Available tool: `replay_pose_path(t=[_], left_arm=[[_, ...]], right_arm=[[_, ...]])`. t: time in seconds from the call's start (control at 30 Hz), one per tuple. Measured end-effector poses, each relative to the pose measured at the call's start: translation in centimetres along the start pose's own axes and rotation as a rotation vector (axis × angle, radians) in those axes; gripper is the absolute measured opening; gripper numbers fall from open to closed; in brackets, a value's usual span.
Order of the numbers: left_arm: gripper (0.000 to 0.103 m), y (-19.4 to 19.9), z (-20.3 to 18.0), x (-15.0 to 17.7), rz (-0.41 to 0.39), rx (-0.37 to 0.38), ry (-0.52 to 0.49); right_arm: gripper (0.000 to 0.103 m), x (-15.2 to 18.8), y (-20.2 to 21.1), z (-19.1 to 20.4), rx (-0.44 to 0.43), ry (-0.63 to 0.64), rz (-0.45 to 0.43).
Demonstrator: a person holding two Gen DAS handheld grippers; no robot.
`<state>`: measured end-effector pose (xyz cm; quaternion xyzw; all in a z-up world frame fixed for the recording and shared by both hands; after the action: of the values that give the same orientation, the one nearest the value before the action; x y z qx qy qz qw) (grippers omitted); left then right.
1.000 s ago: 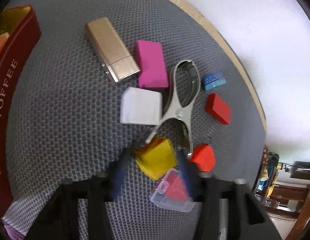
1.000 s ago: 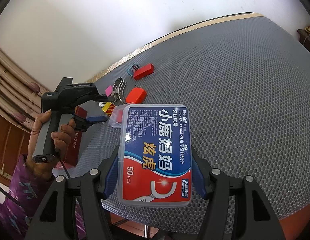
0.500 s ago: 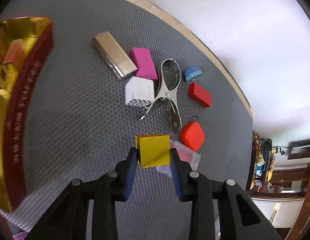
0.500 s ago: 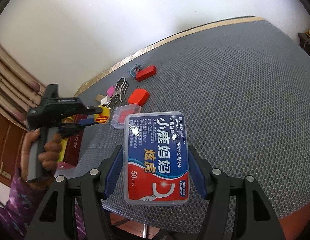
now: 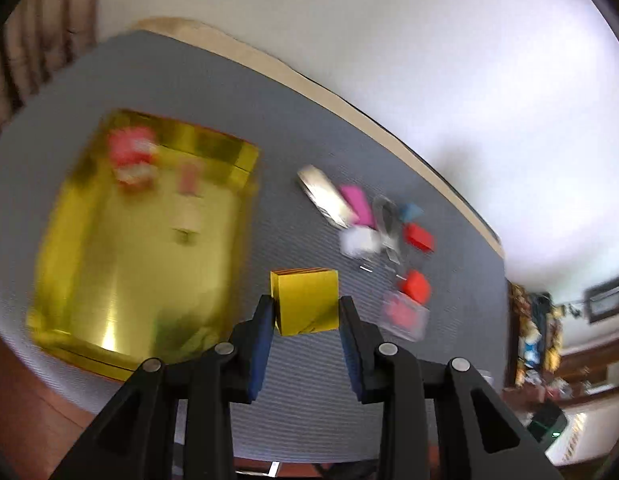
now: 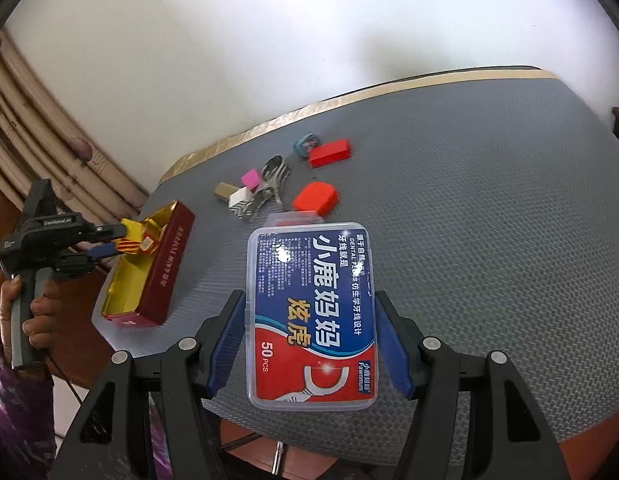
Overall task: Organize rigid objects
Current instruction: 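Carry the yellow cube into the tin and open the left tool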
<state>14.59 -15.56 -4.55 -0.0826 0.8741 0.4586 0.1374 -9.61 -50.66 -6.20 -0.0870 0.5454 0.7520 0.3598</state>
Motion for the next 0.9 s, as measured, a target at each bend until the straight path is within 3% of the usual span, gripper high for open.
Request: replay_pose_path(t=[0.2, 0.37, 0.9], left_arm=[[0.032, 0.5, 7.4, -2.1, -0.017, -0.163, 0.015], [0.032, -1.0, 10.5, -2.6, -0.002, -0.232, 0.004], [0.035, -3.9, 13.1, -4.2, -0.048, -0.361, -0.116]], right_arm=[[0.060, -0.3, -0.3, 3.0, -0.025, 0.051, 0.010], [0.060, -0.5, -0.2, 5.0, -0.033, 0.086, 0.013], [0.060, -1.3, -1.0, 10.3, -0.056, 0.165, 0.043]])
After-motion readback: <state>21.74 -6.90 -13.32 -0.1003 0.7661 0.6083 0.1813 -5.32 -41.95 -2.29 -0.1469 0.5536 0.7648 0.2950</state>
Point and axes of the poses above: each gripper's, at about its wrist camera, not at the fingertips, and y roughly against the way its jaws point, z to its left, x to its underside, the point moved 5 cm from there along -y, roughly the way its jaws point, and after that the axes turned 8 degrees about x, right-handed, at the moved point
